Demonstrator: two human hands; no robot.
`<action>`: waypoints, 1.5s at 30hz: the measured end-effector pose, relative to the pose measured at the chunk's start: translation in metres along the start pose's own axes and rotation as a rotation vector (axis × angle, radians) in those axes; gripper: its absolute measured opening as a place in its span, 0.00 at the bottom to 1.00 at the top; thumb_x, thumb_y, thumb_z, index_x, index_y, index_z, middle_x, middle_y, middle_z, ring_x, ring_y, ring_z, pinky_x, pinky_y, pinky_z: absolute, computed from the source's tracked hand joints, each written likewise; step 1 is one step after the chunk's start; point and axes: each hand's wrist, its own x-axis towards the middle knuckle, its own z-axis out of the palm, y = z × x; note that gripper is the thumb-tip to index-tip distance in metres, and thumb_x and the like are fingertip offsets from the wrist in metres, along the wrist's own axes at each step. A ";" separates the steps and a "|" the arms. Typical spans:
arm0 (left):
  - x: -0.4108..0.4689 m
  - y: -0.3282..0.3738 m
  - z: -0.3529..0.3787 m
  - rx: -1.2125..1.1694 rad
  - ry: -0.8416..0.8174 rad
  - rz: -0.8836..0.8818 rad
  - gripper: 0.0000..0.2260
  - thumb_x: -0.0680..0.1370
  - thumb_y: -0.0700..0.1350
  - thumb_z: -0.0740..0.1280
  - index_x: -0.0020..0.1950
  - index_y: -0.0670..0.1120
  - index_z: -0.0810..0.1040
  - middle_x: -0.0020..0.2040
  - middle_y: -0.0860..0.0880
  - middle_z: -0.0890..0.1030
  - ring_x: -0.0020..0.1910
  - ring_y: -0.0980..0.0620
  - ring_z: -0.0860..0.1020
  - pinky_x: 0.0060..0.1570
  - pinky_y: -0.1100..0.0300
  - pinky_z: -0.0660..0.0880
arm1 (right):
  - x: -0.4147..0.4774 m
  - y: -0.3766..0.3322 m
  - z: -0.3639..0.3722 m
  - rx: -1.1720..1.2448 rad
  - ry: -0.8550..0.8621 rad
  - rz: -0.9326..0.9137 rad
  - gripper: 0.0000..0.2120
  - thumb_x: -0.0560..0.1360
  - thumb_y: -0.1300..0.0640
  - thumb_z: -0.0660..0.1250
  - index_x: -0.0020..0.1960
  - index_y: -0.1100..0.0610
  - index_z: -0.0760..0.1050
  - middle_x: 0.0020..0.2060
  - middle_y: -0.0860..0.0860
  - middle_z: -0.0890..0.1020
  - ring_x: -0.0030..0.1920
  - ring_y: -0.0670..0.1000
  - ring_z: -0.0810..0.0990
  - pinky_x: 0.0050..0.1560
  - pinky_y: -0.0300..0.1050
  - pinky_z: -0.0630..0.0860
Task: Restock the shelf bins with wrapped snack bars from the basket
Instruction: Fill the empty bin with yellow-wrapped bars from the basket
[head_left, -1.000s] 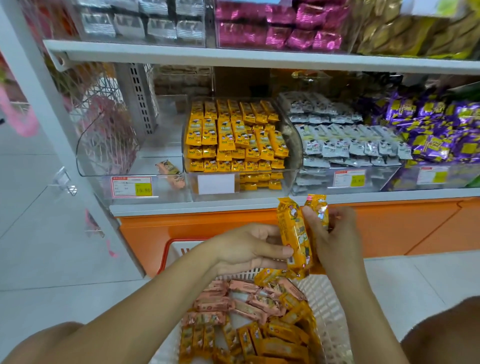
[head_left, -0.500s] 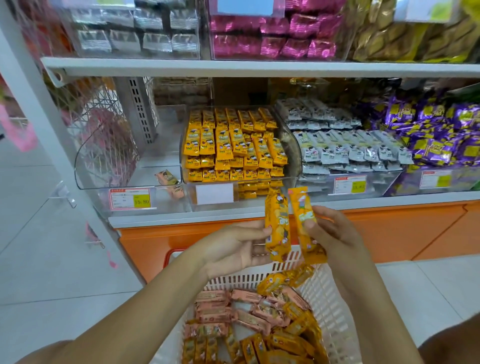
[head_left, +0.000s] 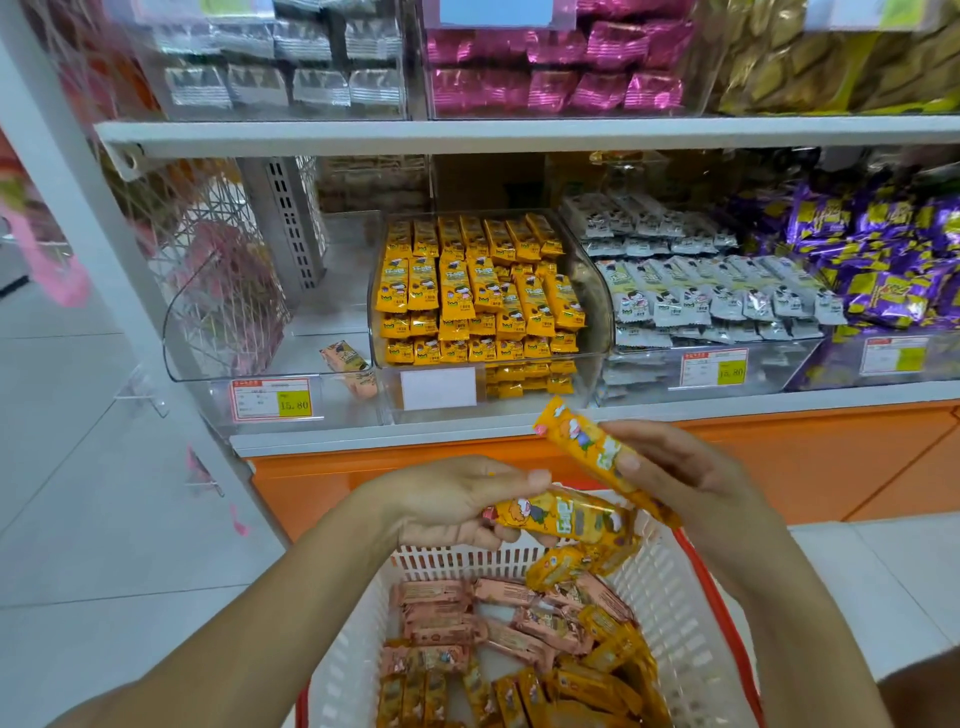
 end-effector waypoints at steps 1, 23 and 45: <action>0.001 -0.002 -0.003 0.040 0.015 -0.001 0.12 0.76 0.49 0.69 0.50 0.40 0.81 0.40 0.47 0.76 0.38 0.55 0.73 0.41 0.64 0.73 | -0.001 0.001 0.001 -0.012 -0.050 0.027 0.14 0.69 0.54 0.68 0.55 0.52 0.81 0.51 0.48 0.85 0.52 0.49 0.83 0.46 0.39 0.79; -0.014 0.030 0.008 0.165 0.434 0.246 0.13 0.74 0.51 0.70 0.48 0.40 0.82 0.36 0.48 0.84 0.28 0.57 0.78 0.31 0.66 0.76 | -0.001 -0.002 0.032 -0.890 0.006 -0.220 0.35 0.68 0.47 0.76 0.69 0.34 0.62 0.52 0.32 0.64 0.52 0.37 0.68 0.49 0.27 0.67; 0.012 0.067 -0.059 0.902 0.848 0.534 0.13 0.78 0.47 0.65 0.63 0.48 0.76 0.59 0.51 0.77 0.57 0.56 0.74 0.57 0.57 0.73 | 0.190 -0.051 0.069 -1.032 0.366 0.019 0.24 0.76 0.40 0.64 0.65 0.53 0.69 0.59 0.57 0.74 0.56 0.58 0.75 0.43 0.47 0.69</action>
